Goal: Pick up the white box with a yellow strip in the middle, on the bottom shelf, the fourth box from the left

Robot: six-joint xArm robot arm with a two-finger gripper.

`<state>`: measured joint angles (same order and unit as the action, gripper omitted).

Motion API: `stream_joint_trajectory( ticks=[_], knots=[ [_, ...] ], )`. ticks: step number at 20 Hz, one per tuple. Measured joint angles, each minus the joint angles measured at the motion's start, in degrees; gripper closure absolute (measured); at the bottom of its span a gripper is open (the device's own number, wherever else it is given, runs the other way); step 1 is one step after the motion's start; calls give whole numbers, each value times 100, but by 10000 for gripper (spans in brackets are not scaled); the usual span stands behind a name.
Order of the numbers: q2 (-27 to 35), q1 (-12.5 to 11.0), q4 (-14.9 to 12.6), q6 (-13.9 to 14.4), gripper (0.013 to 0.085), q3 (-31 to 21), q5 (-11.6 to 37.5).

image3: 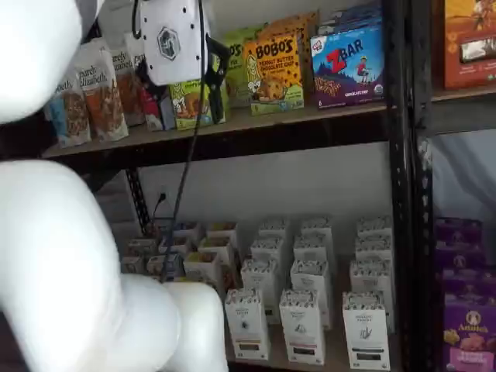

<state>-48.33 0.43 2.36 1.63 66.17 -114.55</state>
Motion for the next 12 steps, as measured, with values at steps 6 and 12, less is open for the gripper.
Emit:
stream_joint_trajectory(
  ticks=[6, 12],
  knots=[
    [47, -254, 305, -122, 130, 24, -85],
    [-22, 8, 224, 81, 130, -273, 205]
  ],
)
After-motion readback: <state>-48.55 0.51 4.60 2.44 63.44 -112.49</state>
